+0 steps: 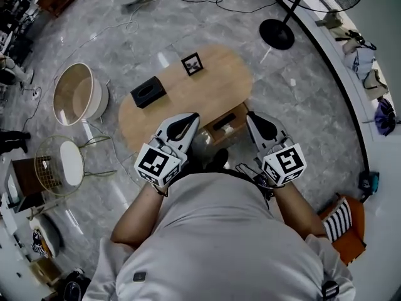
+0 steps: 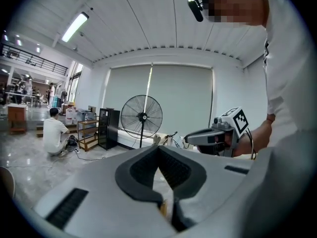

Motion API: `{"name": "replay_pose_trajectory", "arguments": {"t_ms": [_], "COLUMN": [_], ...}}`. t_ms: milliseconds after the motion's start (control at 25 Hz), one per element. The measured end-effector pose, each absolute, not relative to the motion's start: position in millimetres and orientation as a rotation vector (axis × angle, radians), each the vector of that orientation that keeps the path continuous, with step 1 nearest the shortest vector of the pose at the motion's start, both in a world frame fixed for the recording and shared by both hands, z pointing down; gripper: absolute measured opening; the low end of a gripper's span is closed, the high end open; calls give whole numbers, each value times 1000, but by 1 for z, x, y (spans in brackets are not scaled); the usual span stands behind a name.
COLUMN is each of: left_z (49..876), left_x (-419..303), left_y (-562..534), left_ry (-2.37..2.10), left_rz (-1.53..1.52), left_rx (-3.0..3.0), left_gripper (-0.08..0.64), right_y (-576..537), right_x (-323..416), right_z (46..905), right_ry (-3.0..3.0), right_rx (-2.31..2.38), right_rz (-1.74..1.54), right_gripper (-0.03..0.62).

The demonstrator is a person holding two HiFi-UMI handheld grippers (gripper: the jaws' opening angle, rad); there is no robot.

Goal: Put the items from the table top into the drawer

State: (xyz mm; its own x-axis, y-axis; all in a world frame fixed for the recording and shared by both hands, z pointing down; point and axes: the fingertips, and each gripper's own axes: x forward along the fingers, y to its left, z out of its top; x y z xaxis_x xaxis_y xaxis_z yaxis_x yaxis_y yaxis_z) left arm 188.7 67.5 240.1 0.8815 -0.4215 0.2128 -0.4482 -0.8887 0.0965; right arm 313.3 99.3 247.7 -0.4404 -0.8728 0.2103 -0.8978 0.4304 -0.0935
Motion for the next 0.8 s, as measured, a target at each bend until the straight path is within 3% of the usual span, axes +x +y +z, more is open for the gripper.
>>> {"name": "replay_pose_trajectory", "arguments": {"t_ms": [360,800], "left_z": [217,193], "left_x": [146,37], "left_y": [78,124], "left_ry": [-715,-748], "left_rz": [213,153], "left_rx": [2943,2956], "left_gripper": [9,9], "right_y": [121,169], "right_x": [285,190], "right_z": [233,212], "right_ry": [-2532,-2545], "right_rx": [1614,1628], "right_rz": [204,150], "right_gripper": [26,26]}}
